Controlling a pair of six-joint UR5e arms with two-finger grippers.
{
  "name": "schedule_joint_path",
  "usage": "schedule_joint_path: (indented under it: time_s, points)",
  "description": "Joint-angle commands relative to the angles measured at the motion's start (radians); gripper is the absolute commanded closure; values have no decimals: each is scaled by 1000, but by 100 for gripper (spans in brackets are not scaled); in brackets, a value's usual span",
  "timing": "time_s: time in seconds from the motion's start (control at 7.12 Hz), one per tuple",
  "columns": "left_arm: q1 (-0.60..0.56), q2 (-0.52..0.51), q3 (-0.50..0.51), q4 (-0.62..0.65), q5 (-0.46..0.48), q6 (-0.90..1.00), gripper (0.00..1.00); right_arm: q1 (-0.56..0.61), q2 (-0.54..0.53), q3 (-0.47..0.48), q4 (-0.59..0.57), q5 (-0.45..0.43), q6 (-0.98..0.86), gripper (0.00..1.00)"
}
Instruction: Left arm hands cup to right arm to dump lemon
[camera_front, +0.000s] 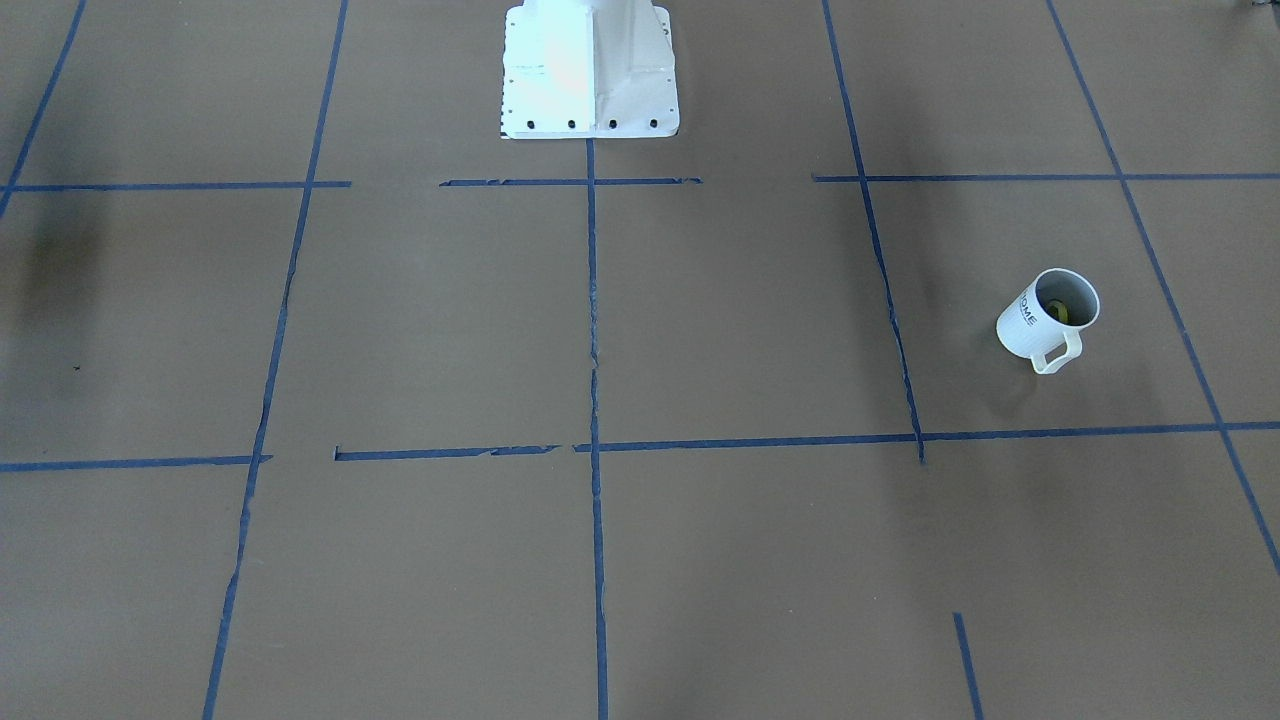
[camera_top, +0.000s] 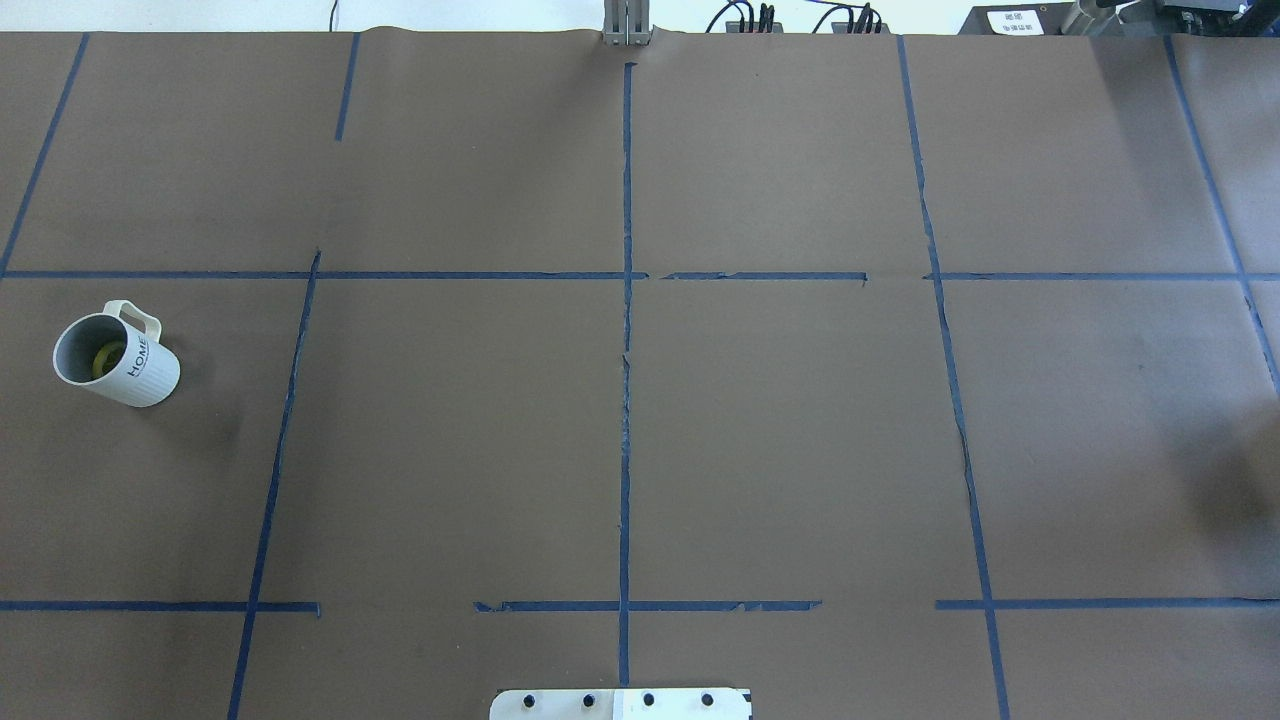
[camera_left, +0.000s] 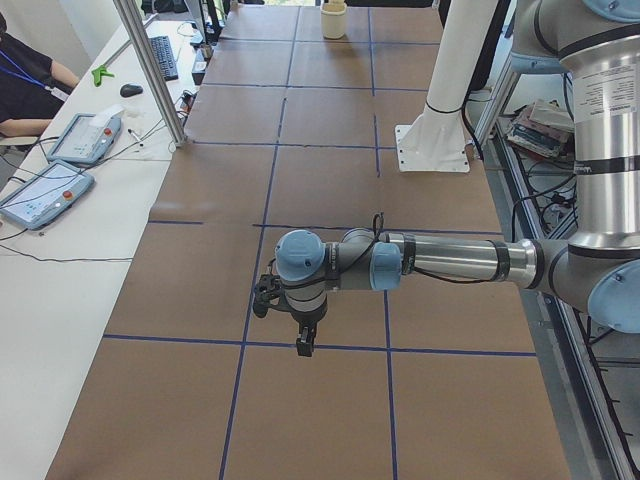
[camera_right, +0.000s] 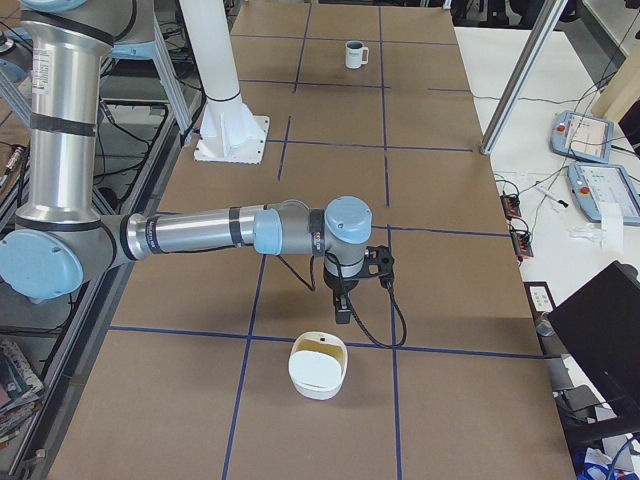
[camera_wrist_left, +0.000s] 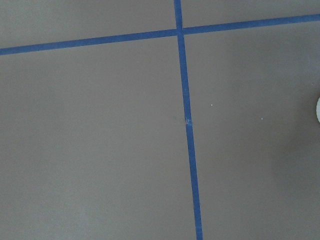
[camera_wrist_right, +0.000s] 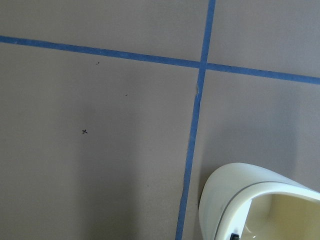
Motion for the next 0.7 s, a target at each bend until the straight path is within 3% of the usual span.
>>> schedule_joint_path:
  time_s: [0.0,0.56]
  points:
    - [0,-2,12,-5,1,8,0,0,2,0,0,7,0,0]
    - [5,-9,12,-37,12,3,0,-2,7,3,0,28,0,0]
